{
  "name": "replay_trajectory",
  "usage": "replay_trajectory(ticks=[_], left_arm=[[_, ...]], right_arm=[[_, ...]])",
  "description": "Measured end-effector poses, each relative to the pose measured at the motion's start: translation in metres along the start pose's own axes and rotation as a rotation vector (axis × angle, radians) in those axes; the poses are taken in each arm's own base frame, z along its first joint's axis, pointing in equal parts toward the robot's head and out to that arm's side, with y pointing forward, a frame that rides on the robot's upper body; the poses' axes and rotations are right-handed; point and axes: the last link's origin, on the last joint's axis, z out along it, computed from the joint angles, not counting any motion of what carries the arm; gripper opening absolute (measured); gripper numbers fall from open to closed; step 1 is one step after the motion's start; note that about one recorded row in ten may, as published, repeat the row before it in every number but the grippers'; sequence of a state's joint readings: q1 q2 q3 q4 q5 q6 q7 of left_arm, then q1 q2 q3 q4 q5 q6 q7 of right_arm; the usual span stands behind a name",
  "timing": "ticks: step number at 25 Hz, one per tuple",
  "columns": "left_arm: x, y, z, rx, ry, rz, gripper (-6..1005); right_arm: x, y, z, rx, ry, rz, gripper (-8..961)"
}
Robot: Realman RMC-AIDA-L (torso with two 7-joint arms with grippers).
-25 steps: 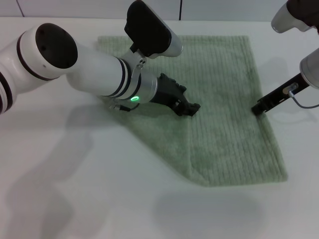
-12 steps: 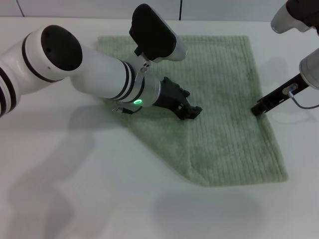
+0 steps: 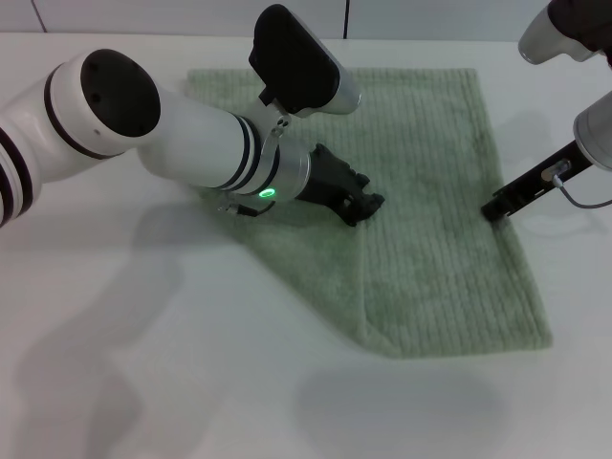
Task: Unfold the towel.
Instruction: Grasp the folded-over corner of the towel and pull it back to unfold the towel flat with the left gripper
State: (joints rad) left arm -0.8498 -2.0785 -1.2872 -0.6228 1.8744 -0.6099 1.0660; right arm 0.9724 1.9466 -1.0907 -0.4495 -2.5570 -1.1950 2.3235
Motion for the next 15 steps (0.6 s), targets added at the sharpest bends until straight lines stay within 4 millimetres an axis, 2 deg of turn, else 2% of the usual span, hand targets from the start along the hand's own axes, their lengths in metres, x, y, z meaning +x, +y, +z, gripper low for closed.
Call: replay_trajectory(ticks=[15], left_arm=[[0.0003,-0.0002,-0.0002,-0.001,-0.002,0.008,115]], right_arm=[[-0.0001,-0.0001,0.0,0.0,0.0,-0.001,-2]])
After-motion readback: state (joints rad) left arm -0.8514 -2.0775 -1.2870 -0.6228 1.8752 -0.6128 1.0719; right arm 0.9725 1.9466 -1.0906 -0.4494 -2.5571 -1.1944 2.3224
